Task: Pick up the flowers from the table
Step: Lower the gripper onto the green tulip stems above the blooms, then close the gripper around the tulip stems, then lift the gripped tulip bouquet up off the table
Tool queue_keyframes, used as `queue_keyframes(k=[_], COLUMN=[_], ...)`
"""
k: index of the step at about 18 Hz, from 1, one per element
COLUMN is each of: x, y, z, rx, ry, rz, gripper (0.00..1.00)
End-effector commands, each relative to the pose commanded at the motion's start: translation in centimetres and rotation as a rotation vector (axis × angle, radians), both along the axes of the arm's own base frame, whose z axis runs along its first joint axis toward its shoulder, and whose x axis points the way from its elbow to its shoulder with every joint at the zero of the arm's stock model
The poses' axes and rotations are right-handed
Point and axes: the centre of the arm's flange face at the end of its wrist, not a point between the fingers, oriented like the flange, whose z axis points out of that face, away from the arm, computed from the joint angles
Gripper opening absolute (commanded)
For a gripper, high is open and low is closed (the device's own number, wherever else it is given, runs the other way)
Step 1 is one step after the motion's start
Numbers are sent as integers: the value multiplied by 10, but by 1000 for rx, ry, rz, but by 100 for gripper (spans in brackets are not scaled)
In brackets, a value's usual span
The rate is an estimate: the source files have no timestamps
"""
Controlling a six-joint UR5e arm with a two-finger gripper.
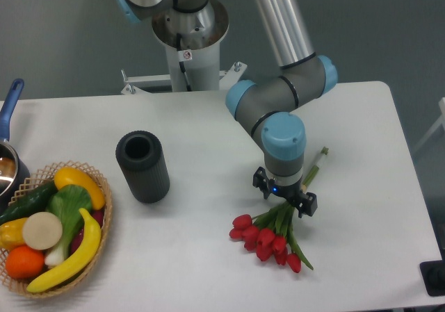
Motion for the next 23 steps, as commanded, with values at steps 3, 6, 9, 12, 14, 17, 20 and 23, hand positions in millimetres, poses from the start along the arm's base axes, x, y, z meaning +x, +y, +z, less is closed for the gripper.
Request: queue_keyframes(k=[3, 6, 9, 12, 14, 17, 20, 23], x=[1, 1, 3, 4, 4, -1, -16, -36], y=[6, 6, 11, 11, 10, 5, -3, -15], z=[-1, -3, 1, 13, 34, 56, 79, 101], rx=[1, 5, 26, 37, 54, 78, 113, 172], ry=[1, -2, 2, 18, 43, 70, 92, 76], rz=[-6, 28, 116, 124, 121, 125, 146, 175], gripper=[65, 35, 0, 0, 0, 0, 0, 0])
